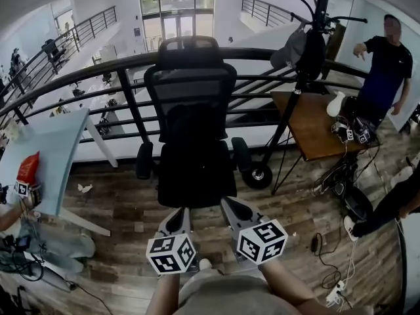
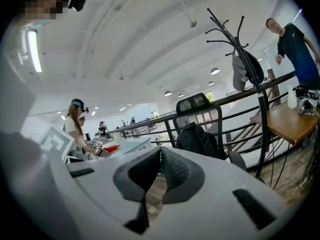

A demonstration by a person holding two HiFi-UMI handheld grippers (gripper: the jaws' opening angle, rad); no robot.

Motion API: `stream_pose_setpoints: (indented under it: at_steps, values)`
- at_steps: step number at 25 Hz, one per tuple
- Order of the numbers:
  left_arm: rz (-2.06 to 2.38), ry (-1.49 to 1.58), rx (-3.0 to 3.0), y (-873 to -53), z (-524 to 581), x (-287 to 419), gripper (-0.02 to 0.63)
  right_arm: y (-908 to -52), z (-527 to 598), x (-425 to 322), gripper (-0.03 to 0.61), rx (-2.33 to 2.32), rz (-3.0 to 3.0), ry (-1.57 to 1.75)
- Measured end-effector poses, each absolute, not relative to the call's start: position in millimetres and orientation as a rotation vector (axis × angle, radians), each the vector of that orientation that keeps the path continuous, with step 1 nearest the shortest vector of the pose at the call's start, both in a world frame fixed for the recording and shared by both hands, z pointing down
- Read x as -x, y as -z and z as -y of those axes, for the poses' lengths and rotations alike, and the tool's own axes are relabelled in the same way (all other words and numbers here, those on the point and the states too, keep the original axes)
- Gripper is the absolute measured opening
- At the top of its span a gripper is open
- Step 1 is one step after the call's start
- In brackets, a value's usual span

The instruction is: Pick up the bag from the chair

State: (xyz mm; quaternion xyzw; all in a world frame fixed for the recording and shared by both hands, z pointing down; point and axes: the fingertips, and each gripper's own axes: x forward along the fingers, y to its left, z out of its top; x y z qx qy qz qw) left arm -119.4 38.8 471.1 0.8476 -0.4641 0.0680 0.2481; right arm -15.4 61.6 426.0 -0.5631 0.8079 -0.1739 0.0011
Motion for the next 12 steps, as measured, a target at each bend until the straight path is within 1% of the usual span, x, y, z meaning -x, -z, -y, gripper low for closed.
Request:
stream_pose_setpoints:
  at_steps: [6,12]
  values:
    - [1.250,-0.191,-2.322,-473.3,5.0,129.1,0.003,-428.9,-21.4,28.5,0.000,1.767,-2.526,0.551]
    - [1.241,-0.193,-2.320,-476.1,32.8,126.5,0.003,-431.6,4.5,26.5,0.000,1.752,-2.509,0.578]
